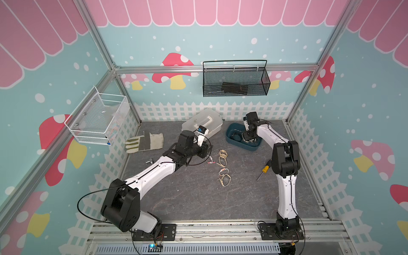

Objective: Put the watch into the storage box
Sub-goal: Place the watch in the storage box.

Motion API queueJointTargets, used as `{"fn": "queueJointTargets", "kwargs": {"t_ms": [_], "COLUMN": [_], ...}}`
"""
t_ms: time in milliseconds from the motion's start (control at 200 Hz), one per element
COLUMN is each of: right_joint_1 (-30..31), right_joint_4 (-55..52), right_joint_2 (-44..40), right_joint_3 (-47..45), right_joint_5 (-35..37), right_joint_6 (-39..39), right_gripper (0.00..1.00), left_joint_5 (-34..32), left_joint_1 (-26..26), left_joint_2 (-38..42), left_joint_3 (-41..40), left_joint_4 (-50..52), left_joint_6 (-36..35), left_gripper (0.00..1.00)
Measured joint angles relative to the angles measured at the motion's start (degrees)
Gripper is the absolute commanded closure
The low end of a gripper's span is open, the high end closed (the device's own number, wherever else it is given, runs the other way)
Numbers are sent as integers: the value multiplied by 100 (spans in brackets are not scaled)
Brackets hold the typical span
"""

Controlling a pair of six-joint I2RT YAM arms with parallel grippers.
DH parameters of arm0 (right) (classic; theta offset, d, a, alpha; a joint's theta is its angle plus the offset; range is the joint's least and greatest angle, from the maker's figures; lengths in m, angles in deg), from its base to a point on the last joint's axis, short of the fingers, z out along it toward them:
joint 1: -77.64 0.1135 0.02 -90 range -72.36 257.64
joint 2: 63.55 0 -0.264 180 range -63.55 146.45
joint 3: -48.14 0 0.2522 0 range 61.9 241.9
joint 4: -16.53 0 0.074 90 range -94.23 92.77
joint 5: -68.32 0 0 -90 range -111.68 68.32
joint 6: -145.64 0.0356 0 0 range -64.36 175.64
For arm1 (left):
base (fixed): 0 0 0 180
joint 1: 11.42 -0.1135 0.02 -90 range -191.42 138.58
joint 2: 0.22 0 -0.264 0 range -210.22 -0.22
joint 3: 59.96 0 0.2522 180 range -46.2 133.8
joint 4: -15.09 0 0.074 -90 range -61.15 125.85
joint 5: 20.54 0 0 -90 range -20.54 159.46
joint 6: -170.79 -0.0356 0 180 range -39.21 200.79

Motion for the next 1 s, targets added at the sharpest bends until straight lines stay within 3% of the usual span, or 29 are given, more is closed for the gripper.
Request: {"fn": "queueJointTargets", "kwargs": {"t_ms": [235, 655, 996], "right_joint_1": [-11, -26, -26], "right_joint_4": [-96, -212, -190], "right_joint_2": [190, 302, 164], "right_joint_3": [245, 339, 258], "right_joint_5": [11, 37, 0], "right_joint_6": [-46, -138, -149], "right_gripper": [100, 86, 85], "left_joint_5": [-79, -133, -133], "left_joint_1": [0, 0, 0], "left_joint_2": [76, 109, 142], "left_joint_3": [-33, -85, -83], "left_joint_4": [2, 4, 15], "left_joint_6": [-48, -85, -105], "left_gripper": [51, 51, 51]}}
